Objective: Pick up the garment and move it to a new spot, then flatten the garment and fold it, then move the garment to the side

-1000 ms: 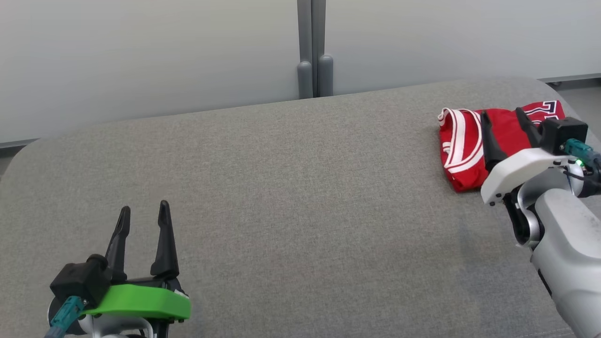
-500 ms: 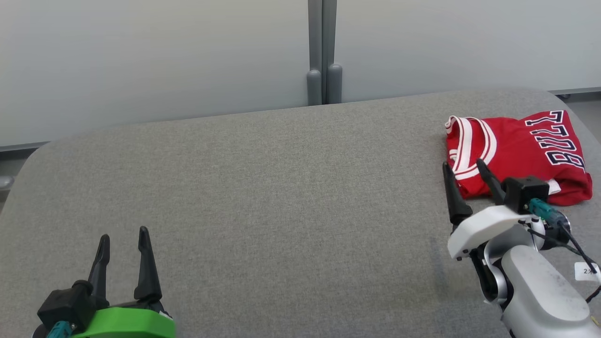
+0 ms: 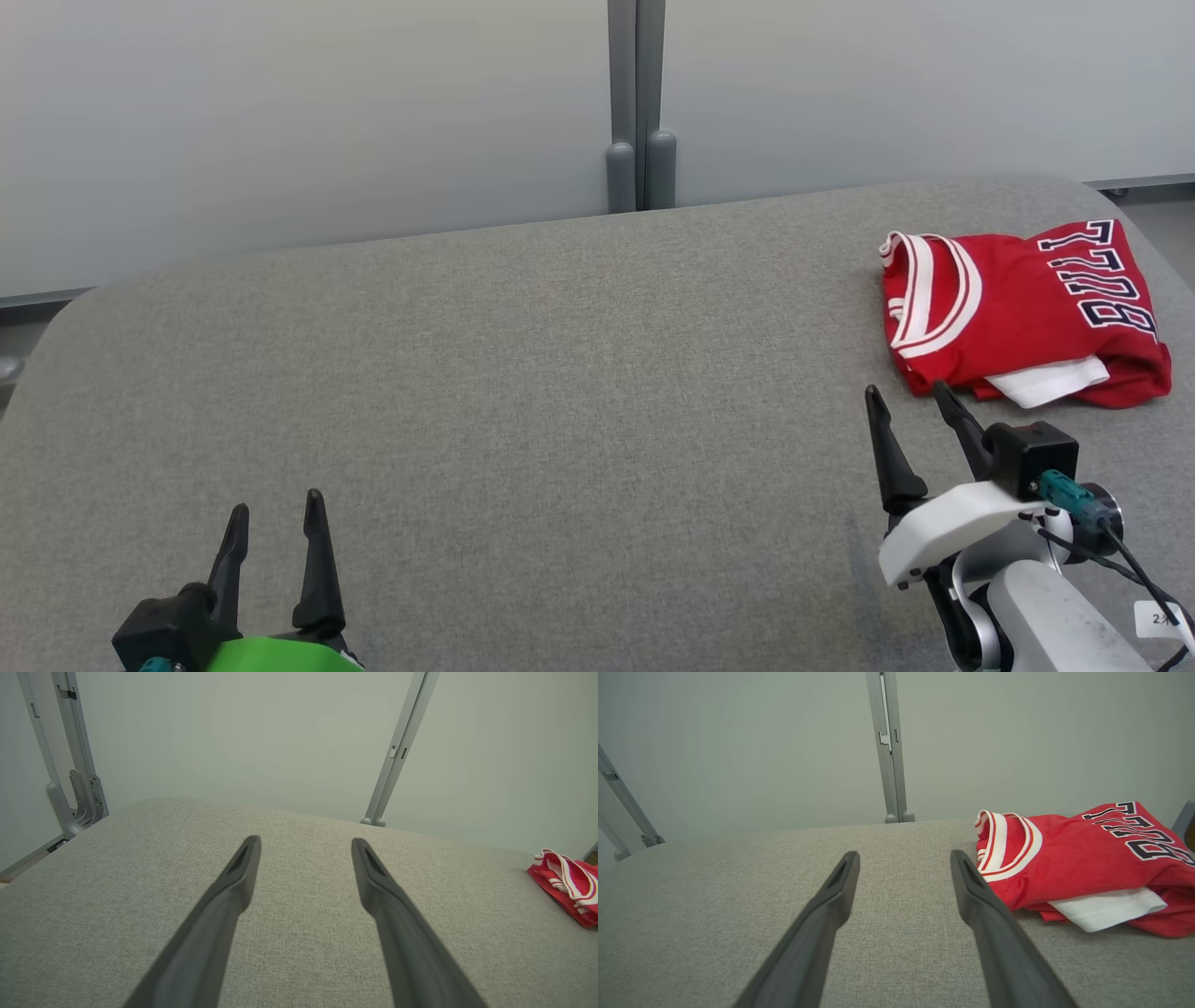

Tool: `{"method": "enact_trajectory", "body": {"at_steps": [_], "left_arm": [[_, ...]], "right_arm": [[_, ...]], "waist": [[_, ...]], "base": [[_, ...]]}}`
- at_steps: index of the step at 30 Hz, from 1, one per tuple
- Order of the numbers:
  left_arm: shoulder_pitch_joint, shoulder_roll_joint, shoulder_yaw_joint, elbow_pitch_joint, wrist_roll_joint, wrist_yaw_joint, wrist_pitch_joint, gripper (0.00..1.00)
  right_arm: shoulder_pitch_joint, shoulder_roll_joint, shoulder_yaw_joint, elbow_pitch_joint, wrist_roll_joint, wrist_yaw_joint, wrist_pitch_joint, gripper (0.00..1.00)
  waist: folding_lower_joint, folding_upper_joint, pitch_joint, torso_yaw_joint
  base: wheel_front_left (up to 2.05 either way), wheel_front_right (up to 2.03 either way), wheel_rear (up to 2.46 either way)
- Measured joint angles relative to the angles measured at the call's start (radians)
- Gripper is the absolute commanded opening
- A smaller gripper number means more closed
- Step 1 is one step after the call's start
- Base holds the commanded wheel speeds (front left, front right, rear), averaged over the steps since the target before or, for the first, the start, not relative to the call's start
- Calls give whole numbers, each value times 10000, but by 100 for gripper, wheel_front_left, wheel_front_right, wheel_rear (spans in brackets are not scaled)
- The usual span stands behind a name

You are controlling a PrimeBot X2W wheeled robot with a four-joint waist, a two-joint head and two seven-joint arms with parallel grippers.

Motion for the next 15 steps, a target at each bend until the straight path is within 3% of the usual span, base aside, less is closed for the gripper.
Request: {"method": "enact_trajectory", "body": {"at_steps": [15], "left_arm": [[22, -6, -121, 249, 75, 0, 113, 100]], "right_arm": [[824, 92, -445, -817, -466, 0, 0, 100]], "waist": [[0, 0, -101, 1]], "base": [[0, 0, 0]]}}
